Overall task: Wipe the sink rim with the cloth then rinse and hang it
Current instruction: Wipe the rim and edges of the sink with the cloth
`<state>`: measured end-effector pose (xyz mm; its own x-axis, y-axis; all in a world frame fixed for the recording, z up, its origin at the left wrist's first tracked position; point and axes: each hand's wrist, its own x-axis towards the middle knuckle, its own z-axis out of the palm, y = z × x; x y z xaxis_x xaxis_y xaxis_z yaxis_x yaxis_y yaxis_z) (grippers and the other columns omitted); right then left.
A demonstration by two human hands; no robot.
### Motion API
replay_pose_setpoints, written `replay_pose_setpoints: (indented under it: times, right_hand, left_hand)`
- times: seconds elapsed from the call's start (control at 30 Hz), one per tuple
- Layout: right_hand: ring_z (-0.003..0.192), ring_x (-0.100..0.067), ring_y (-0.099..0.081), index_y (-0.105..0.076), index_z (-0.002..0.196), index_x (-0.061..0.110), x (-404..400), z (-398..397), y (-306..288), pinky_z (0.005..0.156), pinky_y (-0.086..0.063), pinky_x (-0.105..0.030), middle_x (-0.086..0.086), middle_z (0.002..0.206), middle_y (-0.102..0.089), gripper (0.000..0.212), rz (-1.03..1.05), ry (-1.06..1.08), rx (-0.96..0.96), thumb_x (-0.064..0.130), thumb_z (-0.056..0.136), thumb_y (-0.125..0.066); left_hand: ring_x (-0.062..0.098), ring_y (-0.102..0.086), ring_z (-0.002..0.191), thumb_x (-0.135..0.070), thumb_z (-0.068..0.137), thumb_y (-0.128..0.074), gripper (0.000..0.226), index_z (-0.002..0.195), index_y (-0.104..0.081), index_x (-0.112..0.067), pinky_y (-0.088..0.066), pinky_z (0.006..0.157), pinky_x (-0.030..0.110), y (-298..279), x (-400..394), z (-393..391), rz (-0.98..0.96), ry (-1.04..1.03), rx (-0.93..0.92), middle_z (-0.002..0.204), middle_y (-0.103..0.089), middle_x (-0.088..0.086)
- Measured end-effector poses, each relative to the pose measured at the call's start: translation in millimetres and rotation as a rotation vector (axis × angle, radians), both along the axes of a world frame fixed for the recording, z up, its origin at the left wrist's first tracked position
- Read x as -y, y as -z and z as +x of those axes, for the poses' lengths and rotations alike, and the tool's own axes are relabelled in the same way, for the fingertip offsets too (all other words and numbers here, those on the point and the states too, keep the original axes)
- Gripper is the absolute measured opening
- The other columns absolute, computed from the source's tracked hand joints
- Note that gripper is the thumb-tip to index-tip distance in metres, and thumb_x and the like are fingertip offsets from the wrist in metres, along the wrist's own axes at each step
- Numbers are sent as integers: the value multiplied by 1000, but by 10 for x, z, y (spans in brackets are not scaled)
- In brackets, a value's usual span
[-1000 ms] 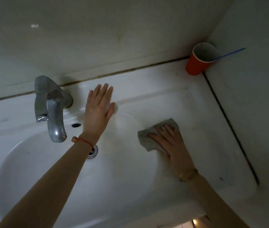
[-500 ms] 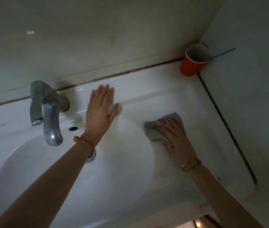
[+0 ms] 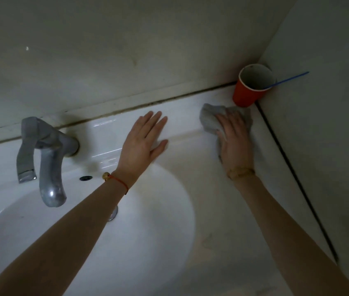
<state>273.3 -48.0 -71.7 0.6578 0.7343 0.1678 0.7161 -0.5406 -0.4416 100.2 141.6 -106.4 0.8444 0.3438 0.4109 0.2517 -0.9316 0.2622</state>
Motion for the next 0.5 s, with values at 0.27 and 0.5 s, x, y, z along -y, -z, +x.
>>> replay_pose_setpoints:
  times: [0.27,0.5]
  right_hand:
    - [140,-35,-31,-46,138,6,-189,-14,43,118,-20,-51,-19,146,-41,51,12,-33,-9,1,88,-52]
    - [139,-36,-33,-48,136,6,690,-323,130,117,-20,-54,-19,144,-43,47,-143,-99,-88,9,91,-56]
  left_hand:
    - [28,-38,143,-33,99,-57,53,144,-47,-7,-29,120,46,8,17,5,1,20,-13,151,-45,12]
    - [27,-27,149,-31,103,-48,51,148,-41,-7,-20,123,50,-63,282,9,5,117,-5,157,-36,12]
